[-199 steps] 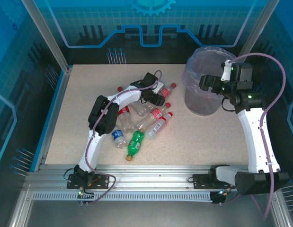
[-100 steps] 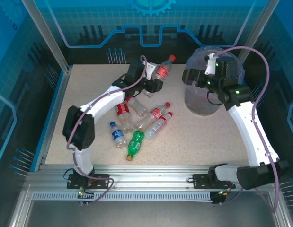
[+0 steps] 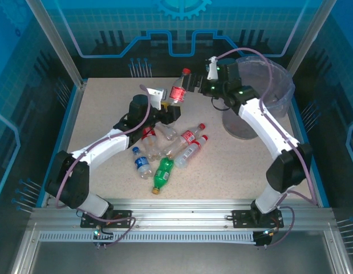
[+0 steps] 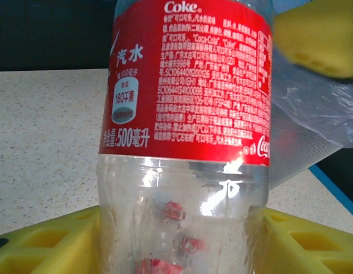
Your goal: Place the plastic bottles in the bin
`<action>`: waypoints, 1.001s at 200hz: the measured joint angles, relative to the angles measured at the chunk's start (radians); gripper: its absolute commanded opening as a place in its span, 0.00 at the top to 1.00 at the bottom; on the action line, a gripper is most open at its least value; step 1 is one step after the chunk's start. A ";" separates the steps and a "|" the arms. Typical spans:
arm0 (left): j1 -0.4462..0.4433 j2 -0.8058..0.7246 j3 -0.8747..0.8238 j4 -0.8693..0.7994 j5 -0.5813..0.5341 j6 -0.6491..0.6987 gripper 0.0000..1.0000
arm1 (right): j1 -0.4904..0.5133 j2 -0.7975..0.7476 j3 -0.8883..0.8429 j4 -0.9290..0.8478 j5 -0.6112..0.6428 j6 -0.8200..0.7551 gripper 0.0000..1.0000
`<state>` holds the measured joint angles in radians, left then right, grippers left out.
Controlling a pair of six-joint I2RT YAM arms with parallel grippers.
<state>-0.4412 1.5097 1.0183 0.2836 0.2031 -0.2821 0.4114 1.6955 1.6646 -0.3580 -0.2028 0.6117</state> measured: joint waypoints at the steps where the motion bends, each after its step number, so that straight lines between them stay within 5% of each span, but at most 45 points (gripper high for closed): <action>1: 0.000 0.000 -0.001 0.002 0.000 -0.002 0.37 | 0.001 0.002 0.000 0.001 0.000 0.000 0.05; 37: 0.000 0.000 -0.001 0.061 0.034 -0.029 0.37 | 0.049 0.053 0.003 0.013 -0.019 0.033 0.11; 71: 0.000 0.014 0.001 0.097 0.061 -0.042 0.37 | 0.054 0.057 0.010 0.027 -0.041 0.058 0.37; 110: 0.000 0.022 0.002 0.111 0.068 -0.059 0.36 | 0.053 0.057 0.011 0.028 -0.037 0.066 0.45; 139: 0.000 0.026 0.002 0.115 0.076 -0.068 0.02 | 0.052 0.057 0.011 0.028 -0.037 0.064 0.47; 200: 0.066 0.024 -0.010 0.190 0.155 -0.196 0.01 | 0.012 0.057 0.148 -0.022 -0.014 -0.025 0.48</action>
<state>-0.3756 1.5341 1.0084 0.4732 0.3584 -0.4782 0.4236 1.7523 1.8130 -0.3798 -0.2173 0.5865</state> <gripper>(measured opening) 0.991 0.525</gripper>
